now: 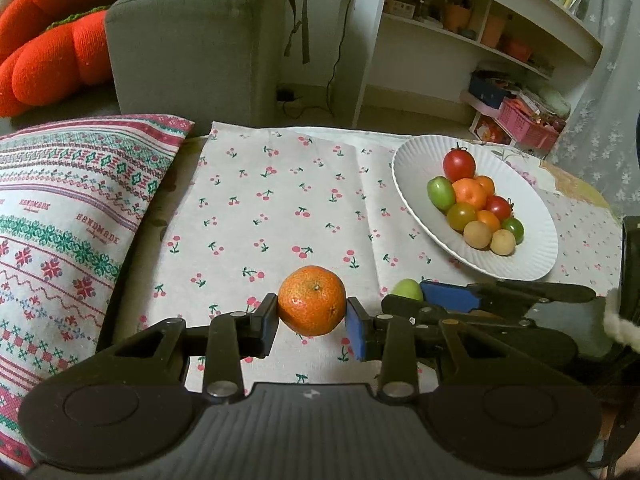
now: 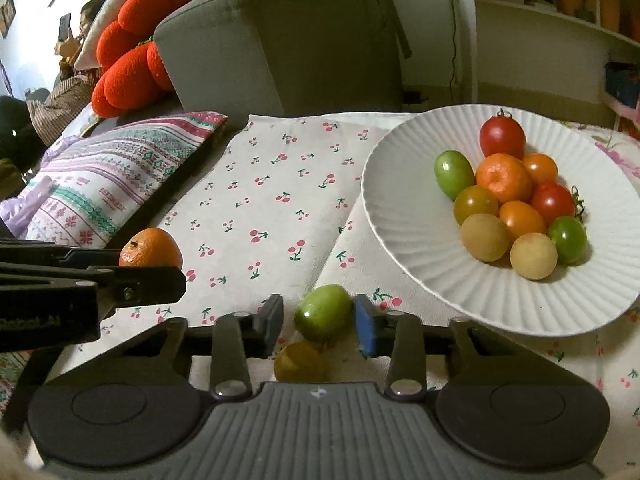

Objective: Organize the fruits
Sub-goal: 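Grasp the green plum with the right tool, then carry the mandarin and green plum with both tools over the plate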

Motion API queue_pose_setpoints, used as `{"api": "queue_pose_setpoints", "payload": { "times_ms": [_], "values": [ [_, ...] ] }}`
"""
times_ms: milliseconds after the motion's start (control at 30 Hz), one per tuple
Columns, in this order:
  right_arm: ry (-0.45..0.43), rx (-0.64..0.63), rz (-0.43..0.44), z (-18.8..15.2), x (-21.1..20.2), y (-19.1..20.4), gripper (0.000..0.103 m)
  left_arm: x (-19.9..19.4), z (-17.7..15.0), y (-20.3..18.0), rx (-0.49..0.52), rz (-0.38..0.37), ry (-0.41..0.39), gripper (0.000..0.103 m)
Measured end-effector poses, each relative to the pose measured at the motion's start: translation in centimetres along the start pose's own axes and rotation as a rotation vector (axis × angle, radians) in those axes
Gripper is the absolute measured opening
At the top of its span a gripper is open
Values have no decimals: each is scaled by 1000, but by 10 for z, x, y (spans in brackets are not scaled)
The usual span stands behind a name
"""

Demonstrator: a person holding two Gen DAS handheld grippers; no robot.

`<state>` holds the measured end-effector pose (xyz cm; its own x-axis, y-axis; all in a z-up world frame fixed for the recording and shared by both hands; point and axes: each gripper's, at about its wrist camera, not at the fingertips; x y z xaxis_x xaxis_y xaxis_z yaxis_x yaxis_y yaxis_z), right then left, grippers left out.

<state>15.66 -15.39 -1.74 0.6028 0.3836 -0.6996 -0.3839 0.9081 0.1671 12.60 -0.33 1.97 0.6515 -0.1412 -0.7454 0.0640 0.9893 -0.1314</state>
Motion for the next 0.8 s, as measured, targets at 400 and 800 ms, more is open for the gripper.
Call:
{"api": "queue_pose_setpoints", "payload": {
  "times_ms": [400,800],
  "values": [
    [-3,-24,-17,1,-5,3,28,3,0,-1,7,22,27,24],
    [-56,-24,-5,9,-16,4,28,7,1,-2,11,21,47,23]
  ]
}}
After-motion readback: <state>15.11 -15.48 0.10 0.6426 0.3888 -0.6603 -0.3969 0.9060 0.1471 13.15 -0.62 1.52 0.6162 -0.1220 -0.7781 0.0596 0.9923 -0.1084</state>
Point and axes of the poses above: each gripper's, at about its wrist camera, not at the fingertips, and x roughly the way its jaws point, y to its left, z to its top, and after that the axes turned 1 degree about -z, right-handed
